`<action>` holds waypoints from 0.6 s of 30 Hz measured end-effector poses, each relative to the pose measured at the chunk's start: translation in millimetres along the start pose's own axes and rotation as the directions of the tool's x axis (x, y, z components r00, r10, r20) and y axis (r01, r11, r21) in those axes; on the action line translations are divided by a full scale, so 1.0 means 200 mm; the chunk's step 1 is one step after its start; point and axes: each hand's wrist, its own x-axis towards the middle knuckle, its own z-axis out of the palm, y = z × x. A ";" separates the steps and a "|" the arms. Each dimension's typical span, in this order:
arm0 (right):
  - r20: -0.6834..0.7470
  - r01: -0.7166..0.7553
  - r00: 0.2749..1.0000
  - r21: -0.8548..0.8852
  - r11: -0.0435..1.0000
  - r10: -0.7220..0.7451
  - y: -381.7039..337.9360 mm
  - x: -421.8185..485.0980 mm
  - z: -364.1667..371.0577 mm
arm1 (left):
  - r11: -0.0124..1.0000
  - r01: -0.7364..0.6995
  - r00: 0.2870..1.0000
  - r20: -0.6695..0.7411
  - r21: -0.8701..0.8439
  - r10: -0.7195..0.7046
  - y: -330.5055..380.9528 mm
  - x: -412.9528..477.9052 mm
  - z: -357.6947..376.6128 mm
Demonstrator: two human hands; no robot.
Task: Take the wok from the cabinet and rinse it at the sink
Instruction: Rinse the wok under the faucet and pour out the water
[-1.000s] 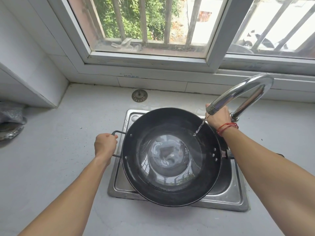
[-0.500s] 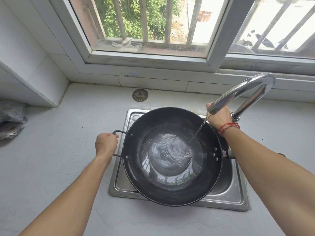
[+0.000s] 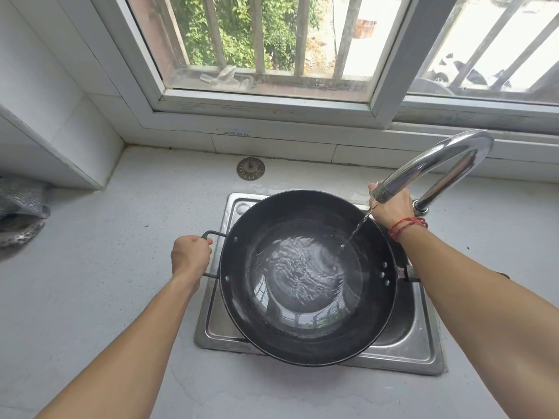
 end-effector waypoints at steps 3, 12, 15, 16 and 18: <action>-0.005 0.018 1.000 -0.035 0.999 -0.019 0.01 0.00 0.00 | 1.000 -0.002 1.000 0.013 0.001 0.002 -0.01 0.01 0.00; 0.009 0.022 1.000 -0.036 0.999 -0.022 0.02 0.02 0.01 | 1.000 0.003 1.000 0.015 0.006 -0.003 -0.02 0.04 0.00; 0.001 0.023 1.000 -0.027 0.999 -0.023 0.02 0.03 0.01 | 1.000 -0.004 1.000 0.010 0.005 0.004 -0.03 0.04 0.00; -0.005 0.018 1.000 -0.023 1.000 -0.018 0.02 0.02 0.01 | 1.000 -0.010 1.000 0.012 -0.003 0.010 -0.03 0.05 0.00; -0.015 0.013 1.000 -0.022 1.000 -0.014 0.02 0.03 0.01 | 1.000 -0.019 1.000 0.017 -0.019 0.019 -0.04 0.06 0.00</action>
